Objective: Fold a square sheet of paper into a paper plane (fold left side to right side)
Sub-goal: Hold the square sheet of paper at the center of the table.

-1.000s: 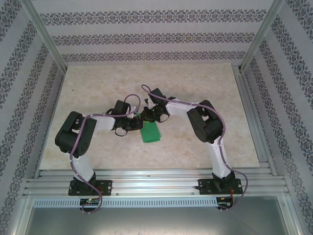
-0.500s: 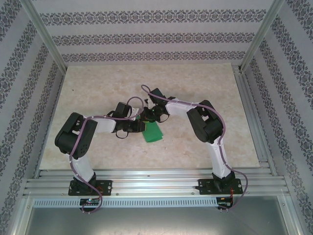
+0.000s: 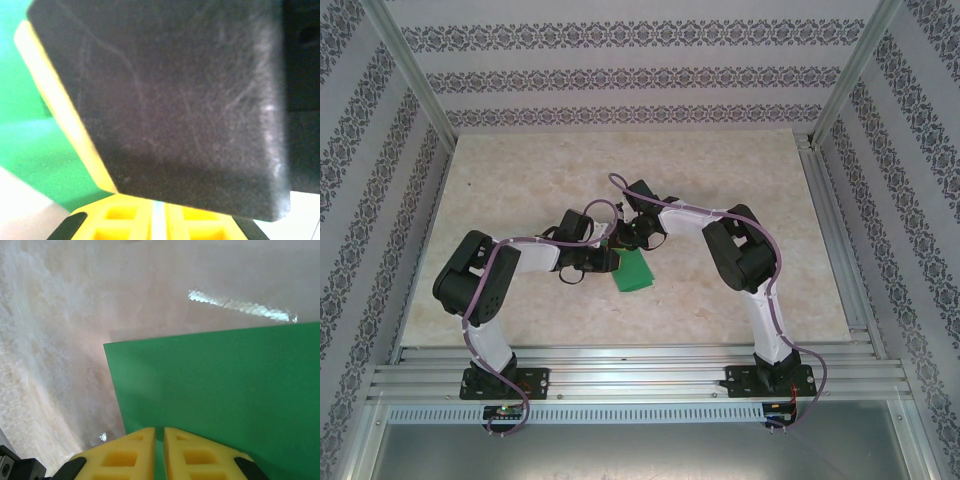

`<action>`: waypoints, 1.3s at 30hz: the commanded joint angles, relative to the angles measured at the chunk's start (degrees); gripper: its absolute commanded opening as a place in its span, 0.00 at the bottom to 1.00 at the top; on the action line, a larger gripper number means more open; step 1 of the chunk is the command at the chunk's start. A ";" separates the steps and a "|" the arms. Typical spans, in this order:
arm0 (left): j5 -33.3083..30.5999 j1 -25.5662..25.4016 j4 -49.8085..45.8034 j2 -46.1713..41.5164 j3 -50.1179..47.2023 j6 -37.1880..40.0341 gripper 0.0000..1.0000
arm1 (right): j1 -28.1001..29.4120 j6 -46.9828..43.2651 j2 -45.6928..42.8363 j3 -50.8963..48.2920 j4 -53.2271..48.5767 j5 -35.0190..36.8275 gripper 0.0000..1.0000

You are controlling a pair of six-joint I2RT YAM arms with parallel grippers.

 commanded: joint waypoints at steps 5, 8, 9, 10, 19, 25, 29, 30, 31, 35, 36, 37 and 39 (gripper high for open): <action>4.02 -5.43 -5.31 -4.00 -4.57 4.13 0.16 | 0.53 -0.77 3.80 -0.25 -3.33 4.73 0.14; 4.46 -5.81 -4.63 -5.25 -5.65 3.88 0.17 | 0.60 -0.70 3.76 -0.25 -3.35 4.82 0.14; 4.89 -5.98 -4.25 -5.39 -5.90 3.66 0.17 | 0.59 -0.63 3.80 -0.25 -3.32 4.82 0.14; 5.21 -6.26 -3.98 -5.55 -5.95 3.60 0.17 | 0.58 -0.68 3.81 -0.30 -3.34 4.89 0.14; 6.81 -8.86 -2.21 -5.17 -6.57 3.83 0.18 | 0.46 -0.66 3.98 -0.46 -3.42 5.04 0.14; 7.19 -11.13 -0.28 -6.07 -8.19 3.56 0.19 | 0.40 -0.93 3.98 -0.34 -3.78 5.42 0.14; 6.10 -11.46 -0.03 -7.80 -9.21 3.29 0.19 | 0.31 -0.69 4.17 -0.52 -3.60 5.24 0.14; 5.51 -11.49 -0.25 -8.09 -9.24 3.36 0.19 | 0.25 -0.72 4.18 -0.56 -3.52 5.17 0.14; 5.12 -11.44 -0.46 -8.27 -9.17 3.43 0.20 | 0.30 -0.69 4.03 -0.80 -3.28 5.11 0.14; 3.42 -11.45 -1.30 -8.43 -8.52 3.33 0.19 | 0.25 -0.12 3.26 -1.74 -1.86 4.60 0.14; 3.05 -11.44 -1.27 -8.62 -8.66 3.23 0.20 | 0.20 -0.22 3.05 -1.90 -1.74 4.63 0.14; 2.95 -11.44 -1.22 -8.81 -8.86 3.27 0.20 | 0.11 -0.22 2.81 -2.05 -1.67 4.65 0.14; 2.74 -11.47 -1.31 -9.56 -9.52 3.46 0.20 | -0.02 -0.15 2.49 -2.37 -1.40 4.58 0.14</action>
